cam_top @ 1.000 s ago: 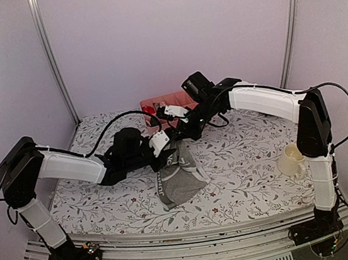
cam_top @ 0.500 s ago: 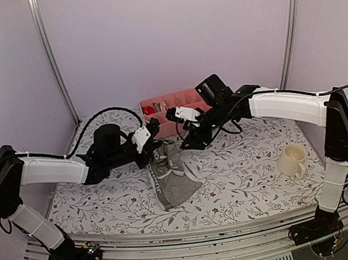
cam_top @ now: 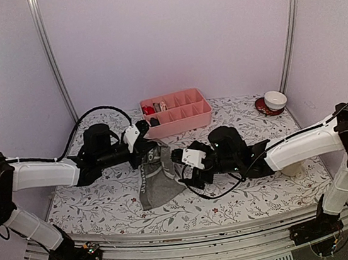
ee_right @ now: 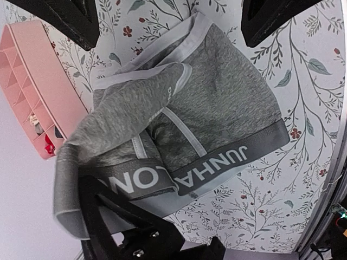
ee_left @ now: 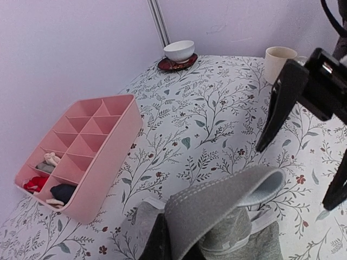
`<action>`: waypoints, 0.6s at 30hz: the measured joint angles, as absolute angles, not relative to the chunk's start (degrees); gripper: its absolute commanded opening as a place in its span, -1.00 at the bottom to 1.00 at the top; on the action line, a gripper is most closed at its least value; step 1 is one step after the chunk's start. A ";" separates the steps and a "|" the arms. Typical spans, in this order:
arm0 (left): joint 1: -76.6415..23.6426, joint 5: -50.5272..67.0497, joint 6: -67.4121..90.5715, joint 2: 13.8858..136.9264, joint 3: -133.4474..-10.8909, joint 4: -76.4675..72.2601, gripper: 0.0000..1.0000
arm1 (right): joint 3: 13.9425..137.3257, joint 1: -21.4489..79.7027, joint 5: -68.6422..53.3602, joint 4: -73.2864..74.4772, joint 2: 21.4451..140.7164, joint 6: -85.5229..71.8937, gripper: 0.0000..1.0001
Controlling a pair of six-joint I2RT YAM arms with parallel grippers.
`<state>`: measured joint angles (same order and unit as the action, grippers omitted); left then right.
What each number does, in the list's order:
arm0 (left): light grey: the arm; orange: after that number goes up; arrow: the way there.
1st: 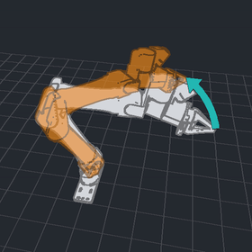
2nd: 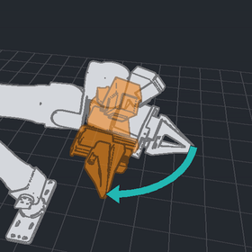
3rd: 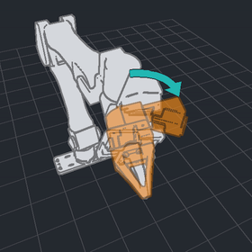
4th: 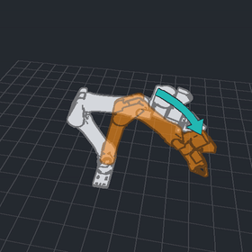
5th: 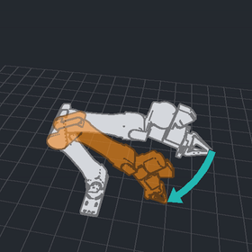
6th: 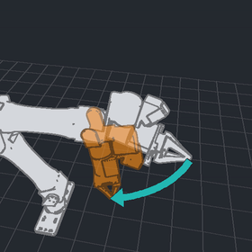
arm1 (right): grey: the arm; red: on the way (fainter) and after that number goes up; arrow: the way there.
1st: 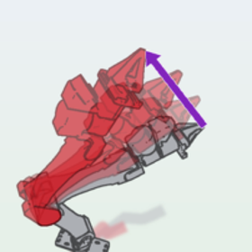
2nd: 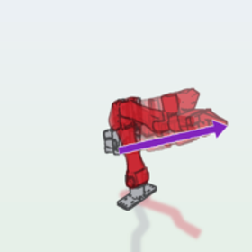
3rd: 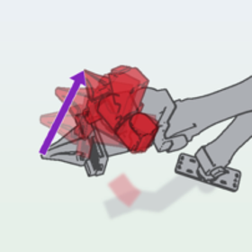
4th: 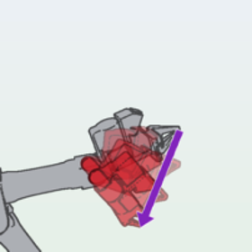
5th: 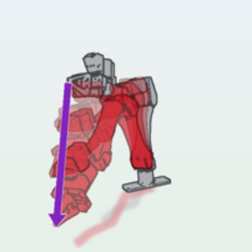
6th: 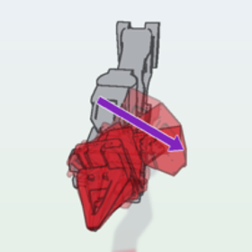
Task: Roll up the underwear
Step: Pass from the right arm to the left, then pick up the underwear from the center of the board.
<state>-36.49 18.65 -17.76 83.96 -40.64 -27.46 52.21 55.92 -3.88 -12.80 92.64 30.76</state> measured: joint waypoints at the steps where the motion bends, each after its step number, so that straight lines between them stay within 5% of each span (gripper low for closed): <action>1: -36.42 18.81 -17.41 83.96 -40.49 -27.57 -1.00 | 52.21 57.19 -2.39 -15.31 94.72 30.15 0.75; 18: -35.20 21.08 -14.66 82.46 -38.44 -28.38 -1.00 | 57.08 58.94 4.25 -31.64 113.69 11.35 0.26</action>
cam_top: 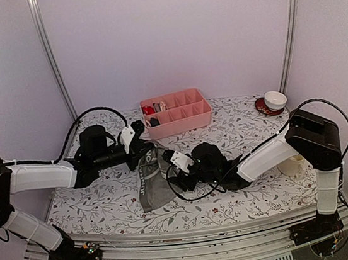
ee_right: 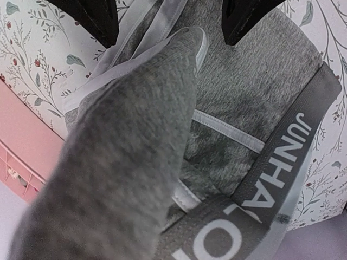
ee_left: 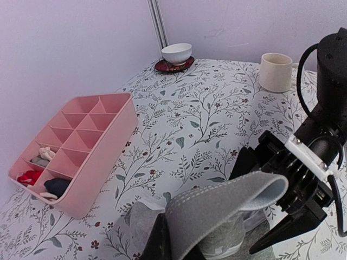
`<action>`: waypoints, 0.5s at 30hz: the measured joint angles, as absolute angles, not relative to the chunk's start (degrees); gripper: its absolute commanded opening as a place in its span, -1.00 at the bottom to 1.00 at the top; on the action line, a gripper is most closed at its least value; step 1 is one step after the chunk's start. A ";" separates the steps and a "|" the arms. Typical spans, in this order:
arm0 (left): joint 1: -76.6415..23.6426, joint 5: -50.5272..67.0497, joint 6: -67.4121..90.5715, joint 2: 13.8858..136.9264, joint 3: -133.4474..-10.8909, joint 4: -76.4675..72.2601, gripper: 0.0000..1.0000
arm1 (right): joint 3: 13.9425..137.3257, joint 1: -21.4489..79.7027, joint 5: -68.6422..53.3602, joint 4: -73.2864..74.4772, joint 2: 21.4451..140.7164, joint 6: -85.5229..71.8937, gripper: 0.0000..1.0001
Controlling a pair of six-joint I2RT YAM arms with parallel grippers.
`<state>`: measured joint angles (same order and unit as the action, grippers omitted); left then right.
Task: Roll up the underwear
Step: Pick up the underwear from the center of the board.
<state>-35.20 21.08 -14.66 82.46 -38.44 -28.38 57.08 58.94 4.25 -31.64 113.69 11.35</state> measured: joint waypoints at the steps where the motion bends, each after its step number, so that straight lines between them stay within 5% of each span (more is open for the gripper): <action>1: -35.11 21.30 -14.55 82.15 -38.44 -28.45 -1.00 | 57.08 58.94 4.23 -32.12 114.08 10.98 0.21; 10: -34.87 22.35 -13.80 81.91 -38.44 -28.80 -1.00 | 59.00 58.94 2.83 -34.37 116.86 10.02 -0.02; 13: -34.79 22.50 -13.63 81.91 -38.44 -28.80 -1.00 | 59.22 58.94 2.46 -35.27 116.92 10.26 -0.37; 15: -34.79 22.63 -13.54 81.91 -38.44 -28.82 -1.00 | 59.90 58.94 2.50 -35.33 117.32 10.17 -0.80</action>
<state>-34.79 22.63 -13.54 81.91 -38.44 -28.82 59.90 58.94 2.50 -35.33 117.32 10.17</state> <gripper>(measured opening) 0.022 0.342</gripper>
